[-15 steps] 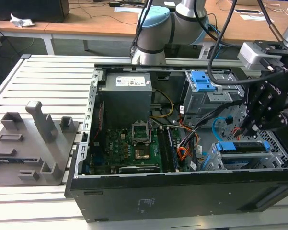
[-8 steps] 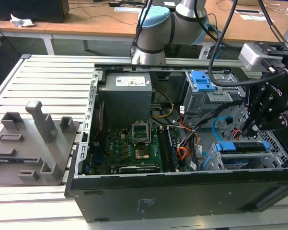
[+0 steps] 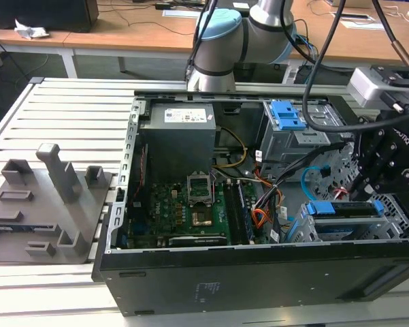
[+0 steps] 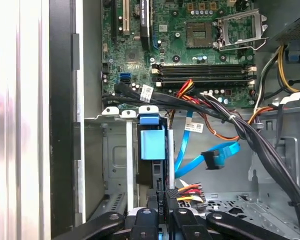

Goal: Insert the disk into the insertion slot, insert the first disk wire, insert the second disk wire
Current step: 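Insert the first disk wire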

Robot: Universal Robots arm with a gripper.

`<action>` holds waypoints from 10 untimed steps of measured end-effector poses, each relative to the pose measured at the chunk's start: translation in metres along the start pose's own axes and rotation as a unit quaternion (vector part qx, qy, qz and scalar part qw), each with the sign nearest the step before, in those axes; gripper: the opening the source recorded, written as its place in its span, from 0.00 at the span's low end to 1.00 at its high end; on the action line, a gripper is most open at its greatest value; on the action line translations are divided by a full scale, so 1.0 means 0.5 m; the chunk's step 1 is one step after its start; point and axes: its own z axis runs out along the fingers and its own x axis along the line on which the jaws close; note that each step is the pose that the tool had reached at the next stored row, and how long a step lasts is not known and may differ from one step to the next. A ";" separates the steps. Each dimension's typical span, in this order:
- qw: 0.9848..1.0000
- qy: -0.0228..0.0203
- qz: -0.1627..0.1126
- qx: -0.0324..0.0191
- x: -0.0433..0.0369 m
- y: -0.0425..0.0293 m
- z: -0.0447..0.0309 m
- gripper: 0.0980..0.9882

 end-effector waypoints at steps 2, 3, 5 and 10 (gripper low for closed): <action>1.000 0.000 0.000 0.000 0.005 0.000 0.006 0.09; 1.000 0.000 0.000 0.000 0.005 -0.001 0.009 0.09; 1.000 0.000 0.000 0.000 0.005 -0.001 0.013 0.09; 1.000 0.000 0.000 0.000 0.005 -0.001 0.019 0.09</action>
